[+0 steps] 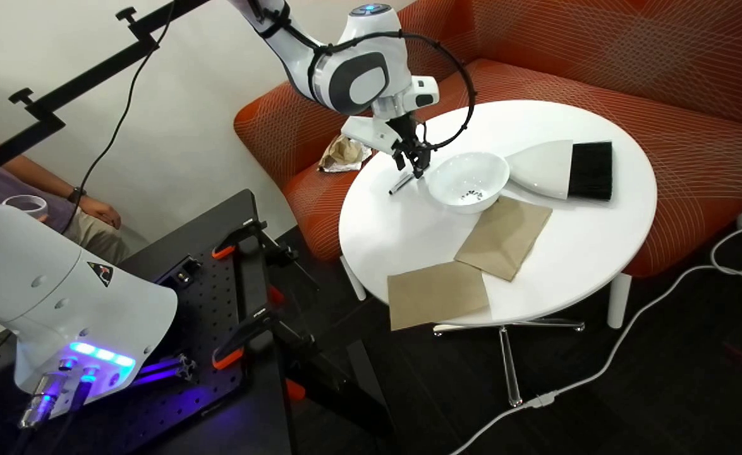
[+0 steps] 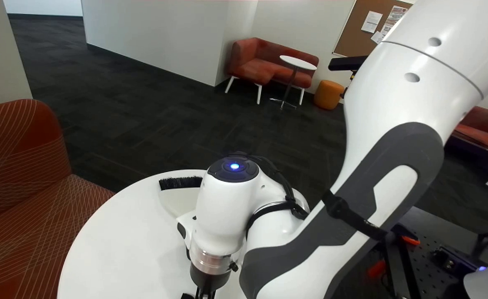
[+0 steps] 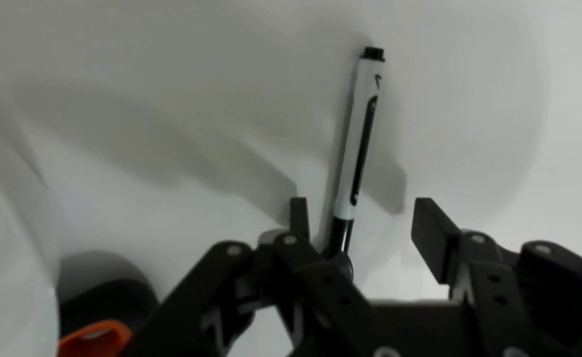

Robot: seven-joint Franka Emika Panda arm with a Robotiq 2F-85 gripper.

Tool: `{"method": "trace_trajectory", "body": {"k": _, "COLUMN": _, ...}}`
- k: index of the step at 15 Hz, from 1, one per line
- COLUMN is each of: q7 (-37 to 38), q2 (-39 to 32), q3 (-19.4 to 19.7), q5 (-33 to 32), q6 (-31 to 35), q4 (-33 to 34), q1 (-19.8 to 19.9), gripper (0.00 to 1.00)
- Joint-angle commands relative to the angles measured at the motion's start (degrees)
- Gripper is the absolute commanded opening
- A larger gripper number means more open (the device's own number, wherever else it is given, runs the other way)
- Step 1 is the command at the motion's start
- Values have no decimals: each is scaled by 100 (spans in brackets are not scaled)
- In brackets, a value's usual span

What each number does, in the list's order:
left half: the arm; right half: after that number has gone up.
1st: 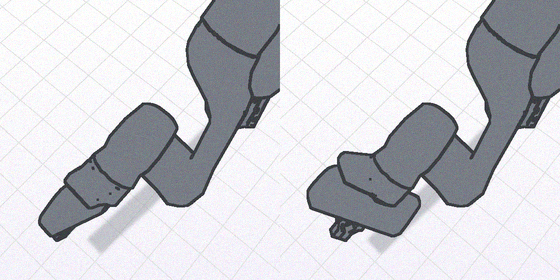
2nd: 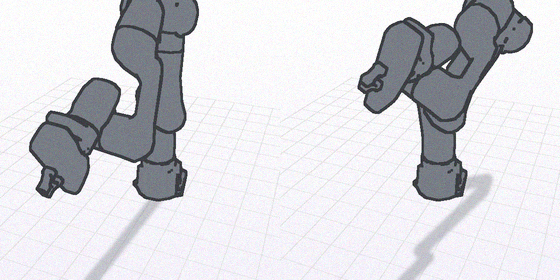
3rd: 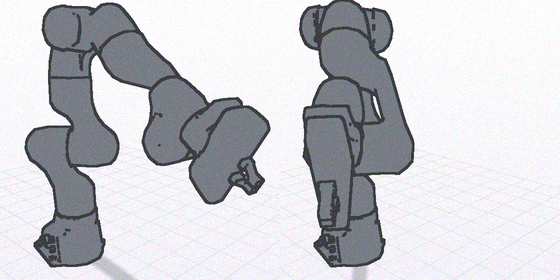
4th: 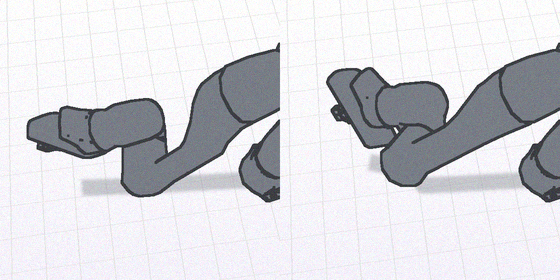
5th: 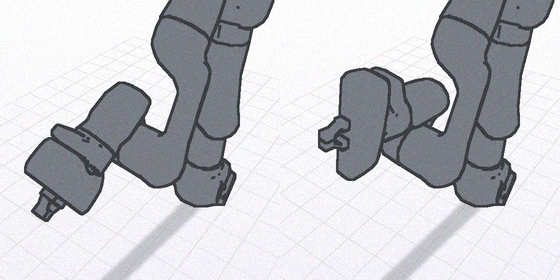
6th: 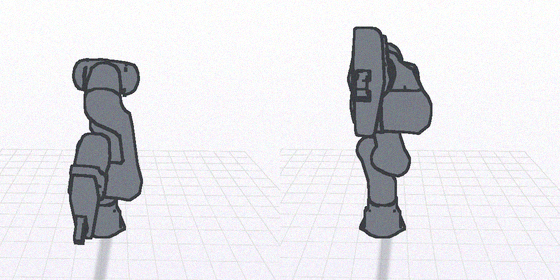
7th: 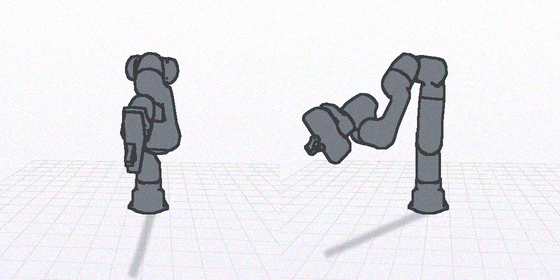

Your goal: Pick up the marker and put it on the bowl

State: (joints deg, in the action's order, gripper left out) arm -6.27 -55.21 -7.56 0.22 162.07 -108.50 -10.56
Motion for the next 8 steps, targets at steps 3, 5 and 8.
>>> {"method": "trace_trajectory", "body": {"k": 3, "q7": 267, "q2": -20, "q3": 88, "q5": -77, "q6": -94, "q4": 107, "q1": -78, "gripper": 12}}
{"method": "trace_trajectory", "body": {"k": 5, "q7": 319, "q2": 25, "q3": 115, "q5": -60, "q6": -117, "q4": 67, "q1": -81, "gripper": 0}}
{"method": "trace_trajectory", "body": {"k": 8, "q7": 585, "q2": 324, "q3": 225, "q5": -40, "q6": -128, "q4": -186, "q1": -145, "gripper": 3}}
